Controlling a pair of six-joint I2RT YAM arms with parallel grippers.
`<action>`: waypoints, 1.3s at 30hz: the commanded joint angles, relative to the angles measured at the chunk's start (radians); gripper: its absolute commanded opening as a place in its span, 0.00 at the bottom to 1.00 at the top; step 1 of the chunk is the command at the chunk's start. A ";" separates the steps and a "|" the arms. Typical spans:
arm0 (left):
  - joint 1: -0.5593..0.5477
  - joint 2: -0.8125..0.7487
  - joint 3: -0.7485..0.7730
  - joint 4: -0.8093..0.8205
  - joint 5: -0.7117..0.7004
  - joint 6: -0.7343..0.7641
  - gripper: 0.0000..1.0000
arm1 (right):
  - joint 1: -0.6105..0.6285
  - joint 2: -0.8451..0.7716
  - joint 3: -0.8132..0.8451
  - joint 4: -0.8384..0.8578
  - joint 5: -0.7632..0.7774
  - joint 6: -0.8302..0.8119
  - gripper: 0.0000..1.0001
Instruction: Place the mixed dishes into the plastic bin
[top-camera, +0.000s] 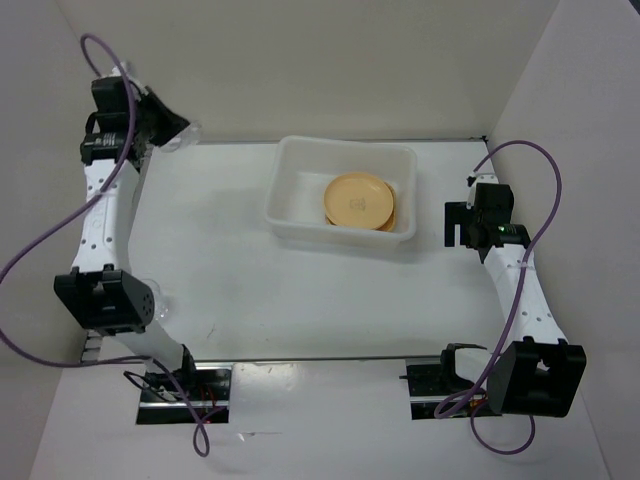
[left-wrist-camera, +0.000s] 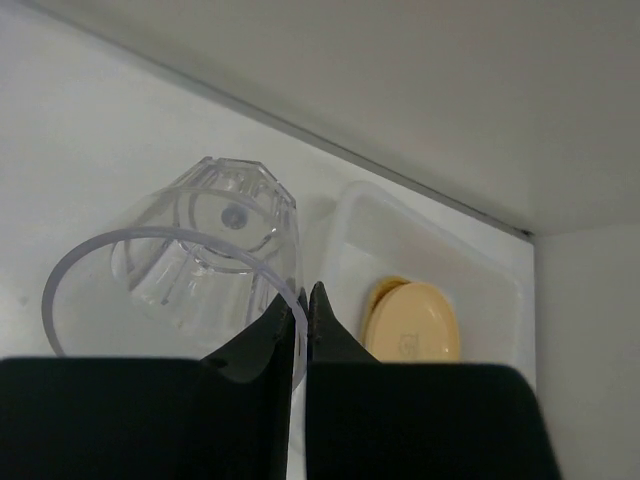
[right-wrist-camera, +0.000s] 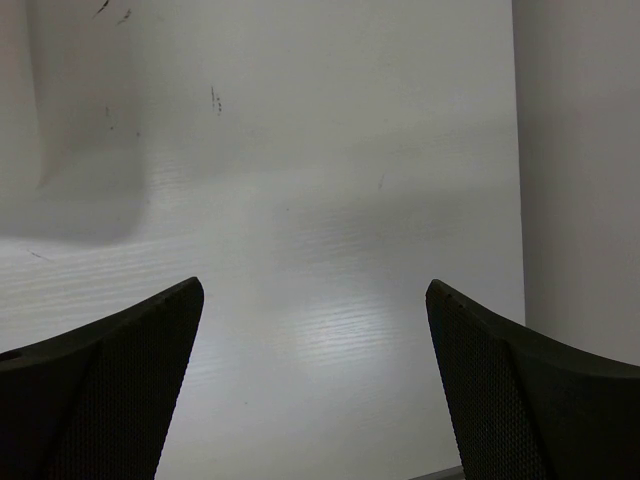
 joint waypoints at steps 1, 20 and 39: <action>-0.093 0.158 0.194 0.061 0.191 0.042 0.00 | 0.009 0.002 0.006 0.040 -0.002 -0.002 0.96; -0.553 0.689 0.715 -0.324 -0.270 0.240 0.00 | -0.010 -0.026 0.006 0.040 -0.011 -0.011 0.96; -0.581 1.065 1.149 -0.420 -0.258 0.185 0.05 | -0.037 -0.044 0.006 0.029 -0.059 -0.029 0.94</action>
